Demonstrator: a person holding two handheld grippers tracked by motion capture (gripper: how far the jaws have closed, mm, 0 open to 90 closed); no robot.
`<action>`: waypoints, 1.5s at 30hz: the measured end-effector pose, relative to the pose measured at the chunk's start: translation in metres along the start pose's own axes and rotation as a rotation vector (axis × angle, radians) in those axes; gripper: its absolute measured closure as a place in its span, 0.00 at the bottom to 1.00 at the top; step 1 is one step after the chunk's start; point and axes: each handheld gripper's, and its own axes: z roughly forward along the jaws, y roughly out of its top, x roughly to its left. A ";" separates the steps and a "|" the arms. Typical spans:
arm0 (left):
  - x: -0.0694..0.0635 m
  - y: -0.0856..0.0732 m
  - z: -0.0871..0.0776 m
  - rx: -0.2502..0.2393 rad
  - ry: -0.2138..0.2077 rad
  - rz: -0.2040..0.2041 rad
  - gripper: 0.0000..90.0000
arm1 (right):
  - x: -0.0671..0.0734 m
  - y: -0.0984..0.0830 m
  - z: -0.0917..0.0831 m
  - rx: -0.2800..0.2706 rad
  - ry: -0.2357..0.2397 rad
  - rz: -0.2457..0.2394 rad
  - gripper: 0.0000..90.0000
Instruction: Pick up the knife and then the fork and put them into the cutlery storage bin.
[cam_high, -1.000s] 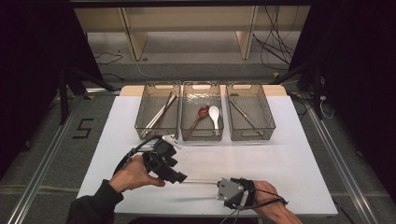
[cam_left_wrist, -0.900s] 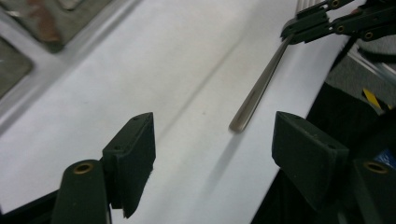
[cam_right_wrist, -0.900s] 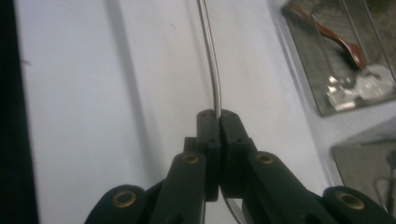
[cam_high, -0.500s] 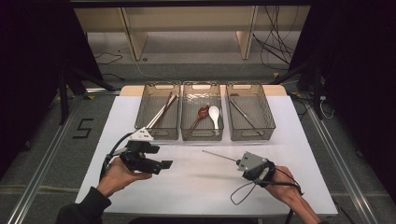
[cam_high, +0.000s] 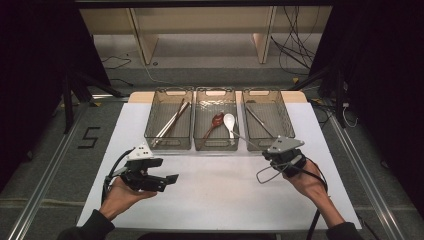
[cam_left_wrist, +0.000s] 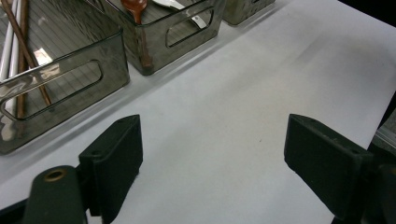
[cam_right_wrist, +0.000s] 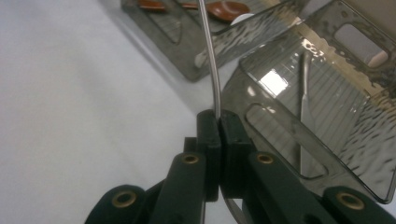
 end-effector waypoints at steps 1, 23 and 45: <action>0.000 -0.001 0.000 -0.004 0.005 -0.001 0.20 | -0.004 0.001 0.001 -0.001 -0.002 0.018 0.99; 0.001 -0.016 -0.006 -0.035 0.032 0.001 0.19 | -0.072 0.035 0.028 0.036 -0.083 0.240 0.99; 0.002 -0.017 -0.004 -0.049 0.040 -0.002 0.19 | -0.096 0.040 0.073 0.125 -0.111 0.393 0.98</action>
